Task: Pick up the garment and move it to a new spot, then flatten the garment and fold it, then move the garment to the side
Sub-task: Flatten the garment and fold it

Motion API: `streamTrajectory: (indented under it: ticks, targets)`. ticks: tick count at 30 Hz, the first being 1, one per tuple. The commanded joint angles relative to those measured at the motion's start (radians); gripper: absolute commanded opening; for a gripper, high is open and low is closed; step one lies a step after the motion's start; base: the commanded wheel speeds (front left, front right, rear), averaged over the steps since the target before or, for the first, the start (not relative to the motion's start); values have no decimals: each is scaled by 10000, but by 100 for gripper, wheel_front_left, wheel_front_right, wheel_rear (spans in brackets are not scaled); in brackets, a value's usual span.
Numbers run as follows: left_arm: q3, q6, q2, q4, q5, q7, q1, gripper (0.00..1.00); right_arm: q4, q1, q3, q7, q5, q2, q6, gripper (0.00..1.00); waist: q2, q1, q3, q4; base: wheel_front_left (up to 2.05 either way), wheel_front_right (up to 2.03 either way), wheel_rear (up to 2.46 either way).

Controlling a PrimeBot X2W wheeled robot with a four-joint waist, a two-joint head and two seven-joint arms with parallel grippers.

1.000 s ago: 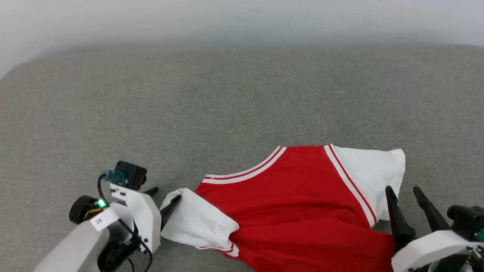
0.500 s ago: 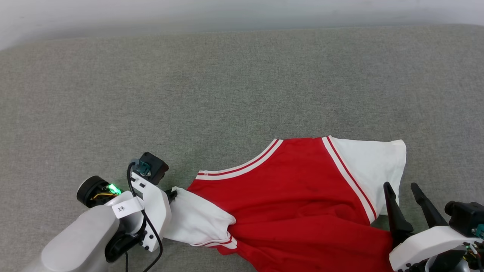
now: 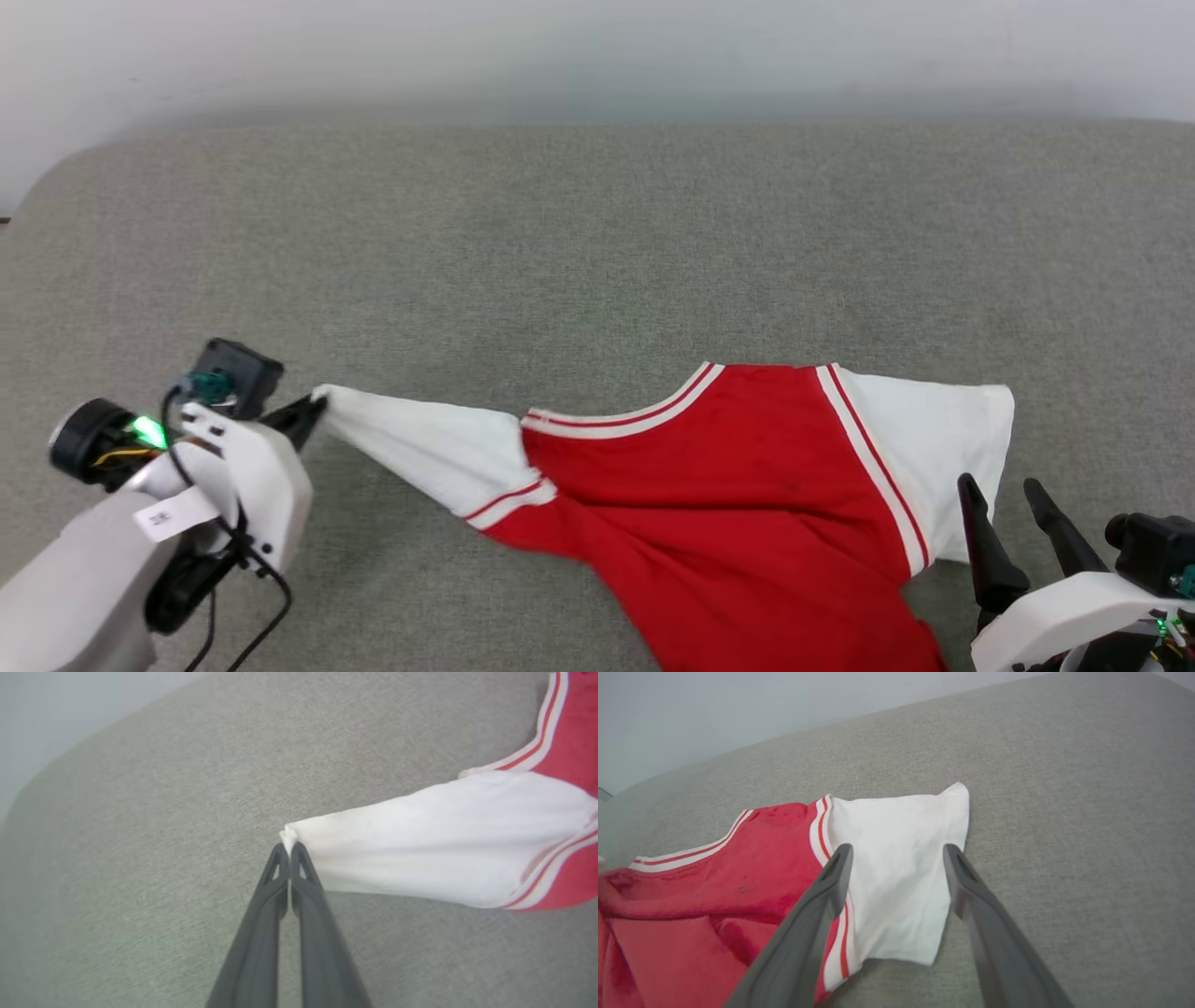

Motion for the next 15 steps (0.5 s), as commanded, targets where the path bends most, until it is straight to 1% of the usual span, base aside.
streamTrajectory:
  ticks: [1, 4, 7, 9, 11, 13, 15]
  targets:
    - [152, 212, 200, -133, -107, -103, 284, 0, 22, 79, -32, 34, 50, 9, -5, 100, 0, -1, -112, 97, 0, 0, 0]
    - [589, 690, 593, -541, -382, -479, 811, 0, 24, 133, -69, 114, 78, 9, -5, 100, 0, -1, -174, 168, 0, 0, 0]
    - [859, 1179, 712, -821, -854, -784, 1754, 0, -24, 186, -104, 123, 97, 7, -4, 100, 0, -1, -191, 236, 0, 0, 0]
    - [996, 1391, 588, -890, -1223, -993, 2298, 0, -62, 154, -153, 133, 102, 7, -4, 100, 0, -1, -150, 304, 0, 0, 0]
    - [1053, 1494, 361, -787, -1542, -1222, 2807, 0, -83, 135, -193, 182, 84, 9, -5, 100, 0, -1, -108, 361, 0, 0, 0]
    - [1135, 1514, 59, -561, -1844, -1549, 3149, 0, -117, 70, -225, 211, 35, 9, -5, 100, 0, -1, -78, 398, 0, 0, 0]
    - [1194, 1438, -272, -253, -2069, -1858, 3348, 0, -162, 13, -248, 273, -36, 7, -5, 100, 0, -1, -57, 431, 0, 0, 0]
